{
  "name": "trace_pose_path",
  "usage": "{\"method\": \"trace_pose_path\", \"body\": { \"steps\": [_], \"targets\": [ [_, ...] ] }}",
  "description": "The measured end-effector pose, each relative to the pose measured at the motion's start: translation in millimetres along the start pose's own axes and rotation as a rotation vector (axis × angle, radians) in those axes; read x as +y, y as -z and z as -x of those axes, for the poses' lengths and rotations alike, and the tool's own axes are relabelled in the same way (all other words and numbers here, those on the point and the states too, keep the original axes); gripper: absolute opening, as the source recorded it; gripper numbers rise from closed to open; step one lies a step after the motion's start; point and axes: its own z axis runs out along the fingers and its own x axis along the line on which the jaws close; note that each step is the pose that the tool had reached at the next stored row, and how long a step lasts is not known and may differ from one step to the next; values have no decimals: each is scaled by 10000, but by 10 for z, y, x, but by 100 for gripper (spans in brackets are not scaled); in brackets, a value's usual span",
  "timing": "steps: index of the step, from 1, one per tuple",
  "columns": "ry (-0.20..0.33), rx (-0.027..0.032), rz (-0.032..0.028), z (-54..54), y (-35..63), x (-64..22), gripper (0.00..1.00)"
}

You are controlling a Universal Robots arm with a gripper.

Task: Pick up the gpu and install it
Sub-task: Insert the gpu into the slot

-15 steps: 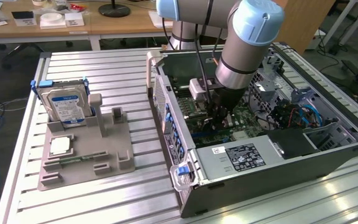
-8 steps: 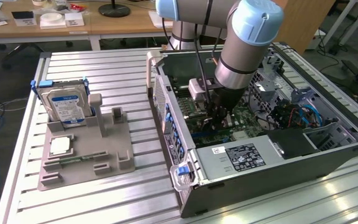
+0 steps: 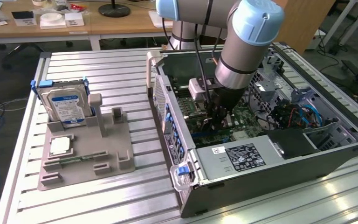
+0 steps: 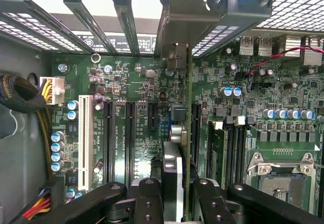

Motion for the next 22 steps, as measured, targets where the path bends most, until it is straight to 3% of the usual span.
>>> {"method": "trace_pose_path", "body": {
  "steps": [22],
  "targets": [
    [0,1,1,-1,-10,12,28]
  ]
}}
